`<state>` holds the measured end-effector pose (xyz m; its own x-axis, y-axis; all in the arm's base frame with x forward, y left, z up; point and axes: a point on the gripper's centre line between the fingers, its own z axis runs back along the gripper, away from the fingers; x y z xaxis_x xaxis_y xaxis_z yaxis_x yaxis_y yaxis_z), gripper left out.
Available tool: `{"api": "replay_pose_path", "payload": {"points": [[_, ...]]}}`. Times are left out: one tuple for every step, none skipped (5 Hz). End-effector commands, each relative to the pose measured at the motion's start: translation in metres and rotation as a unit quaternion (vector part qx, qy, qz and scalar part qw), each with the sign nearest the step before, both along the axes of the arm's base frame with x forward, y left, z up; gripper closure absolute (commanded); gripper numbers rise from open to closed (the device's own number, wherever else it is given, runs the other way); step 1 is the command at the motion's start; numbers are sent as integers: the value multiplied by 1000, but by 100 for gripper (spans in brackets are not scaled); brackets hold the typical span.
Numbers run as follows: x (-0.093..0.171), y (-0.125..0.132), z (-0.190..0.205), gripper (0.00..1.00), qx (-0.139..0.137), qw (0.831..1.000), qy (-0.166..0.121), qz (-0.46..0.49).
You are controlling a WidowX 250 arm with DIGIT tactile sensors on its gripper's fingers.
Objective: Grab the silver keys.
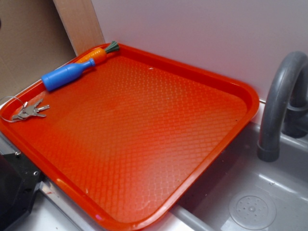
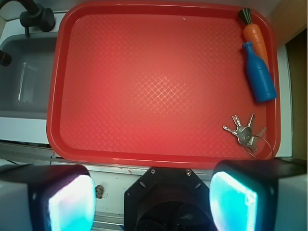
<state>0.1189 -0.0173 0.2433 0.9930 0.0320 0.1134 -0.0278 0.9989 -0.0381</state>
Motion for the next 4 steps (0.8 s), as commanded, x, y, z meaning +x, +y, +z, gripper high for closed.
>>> {"api": "replay_pose_path", "payload": {"points": [[0, 0, 0, 0, 0, 1000, 0, 0], [42, 23, -37, 0, 88, 996, 21, 26], [74, 44, -59, 0, 125, 992, 30, -2], [78, 55, -79, 0, 149, 983, 18, -105]]}}
